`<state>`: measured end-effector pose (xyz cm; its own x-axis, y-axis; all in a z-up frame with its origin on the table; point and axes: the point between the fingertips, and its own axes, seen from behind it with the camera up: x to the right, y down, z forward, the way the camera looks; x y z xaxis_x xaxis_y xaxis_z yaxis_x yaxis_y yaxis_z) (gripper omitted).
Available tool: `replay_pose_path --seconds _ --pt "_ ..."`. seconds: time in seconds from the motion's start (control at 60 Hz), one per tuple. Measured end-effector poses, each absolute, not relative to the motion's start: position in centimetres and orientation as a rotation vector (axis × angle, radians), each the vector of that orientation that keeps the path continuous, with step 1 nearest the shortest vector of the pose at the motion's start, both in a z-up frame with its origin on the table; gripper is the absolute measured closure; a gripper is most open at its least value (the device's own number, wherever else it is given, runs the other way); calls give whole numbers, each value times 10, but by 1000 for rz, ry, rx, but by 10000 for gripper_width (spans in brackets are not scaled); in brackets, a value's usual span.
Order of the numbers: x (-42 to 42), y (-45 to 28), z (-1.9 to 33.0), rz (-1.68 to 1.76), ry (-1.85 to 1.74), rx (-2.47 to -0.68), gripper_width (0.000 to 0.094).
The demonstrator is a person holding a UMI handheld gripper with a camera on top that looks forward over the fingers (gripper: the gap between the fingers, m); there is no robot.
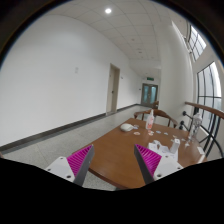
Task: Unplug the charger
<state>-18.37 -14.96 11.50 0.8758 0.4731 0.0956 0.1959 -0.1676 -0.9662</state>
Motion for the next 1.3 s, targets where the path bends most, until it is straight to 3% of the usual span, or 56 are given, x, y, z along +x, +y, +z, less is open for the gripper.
replay_pose_path --seconds 0.35,0.683,0.783,0.85,0.983,1.25,1.3 --pt "-54 -44 119 28 -286 -1782 87" --pt "39 69 50 -113 -166 -1944 103" --pt "41 89 44 -99 -158 -1965 247" --pt "39 94 37 -74 -160 -1987 715" --pt "40 97 41 -43 -86 -1938 852" --pt "41 97 45 60 5 -1957 867" --pt "41 97 82 32 -10 -1832 867"
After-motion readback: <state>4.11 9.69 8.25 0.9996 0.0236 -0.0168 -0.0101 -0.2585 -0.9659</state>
